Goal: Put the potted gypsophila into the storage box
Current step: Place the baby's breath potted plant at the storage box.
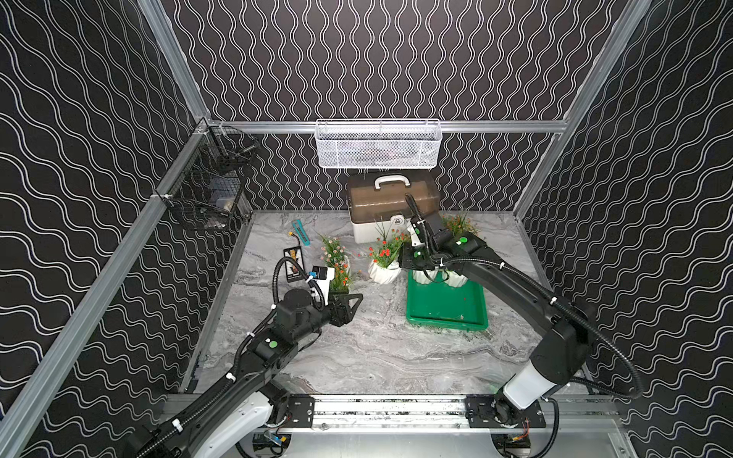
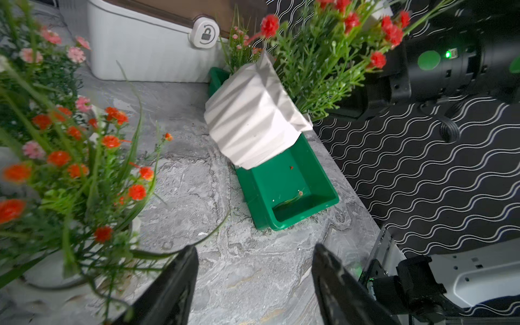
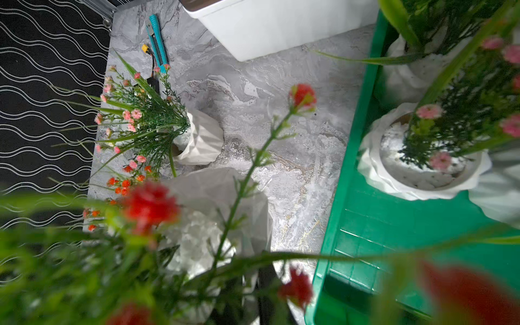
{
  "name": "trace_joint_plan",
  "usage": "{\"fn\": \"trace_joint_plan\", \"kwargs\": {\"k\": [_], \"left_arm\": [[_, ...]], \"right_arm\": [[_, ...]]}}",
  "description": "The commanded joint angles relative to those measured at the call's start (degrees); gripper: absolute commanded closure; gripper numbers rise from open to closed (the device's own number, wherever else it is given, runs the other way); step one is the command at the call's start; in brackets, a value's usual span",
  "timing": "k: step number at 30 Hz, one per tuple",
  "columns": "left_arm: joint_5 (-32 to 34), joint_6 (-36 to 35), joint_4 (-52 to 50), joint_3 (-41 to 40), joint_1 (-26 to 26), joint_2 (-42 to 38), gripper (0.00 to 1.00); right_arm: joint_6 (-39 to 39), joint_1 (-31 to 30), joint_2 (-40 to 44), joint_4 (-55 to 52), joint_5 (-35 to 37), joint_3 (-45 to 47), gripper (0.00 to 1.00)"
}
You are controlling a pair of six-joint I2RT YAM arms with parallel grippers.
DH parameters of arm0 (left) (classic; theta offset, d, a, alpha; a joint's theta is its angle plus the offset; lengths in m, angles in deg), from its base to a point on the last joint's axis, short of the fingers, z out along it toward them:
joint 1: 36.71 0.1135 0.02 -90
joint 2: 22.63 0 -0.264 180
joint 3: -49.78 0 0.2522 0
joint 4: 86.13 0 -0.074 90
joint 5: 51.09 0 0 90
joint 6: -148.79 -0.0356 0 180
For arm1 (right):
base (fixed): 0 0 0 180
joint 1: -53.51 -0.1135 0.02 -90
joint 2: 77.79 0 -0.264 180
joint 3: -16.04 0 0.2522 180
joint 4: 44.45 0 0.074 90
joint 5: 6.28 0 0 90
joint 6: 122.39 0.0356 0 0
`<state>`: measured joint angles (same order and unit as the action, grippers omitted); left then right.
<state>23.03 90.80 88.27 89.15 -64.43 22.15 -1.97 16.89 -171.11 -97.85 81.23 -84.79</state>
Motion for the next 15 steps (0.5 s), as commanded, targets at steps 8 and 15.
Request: {"fn": "trace_joint_plan", "kwargs": {"k": [8,15], "left_arm": [[-4.2,-3.8,7.1,-0.4,-3.8,3.1,0.33],[9.0,-13.6,-0.1,3.4,-16.9,5.5,0.31]], "right_arm": [[0.3,3.2,10.6,4.1,0.6,10.7,1.00],[-0.8,9.2,15.6,3.6,-0.7,15.2,1.00]]}}
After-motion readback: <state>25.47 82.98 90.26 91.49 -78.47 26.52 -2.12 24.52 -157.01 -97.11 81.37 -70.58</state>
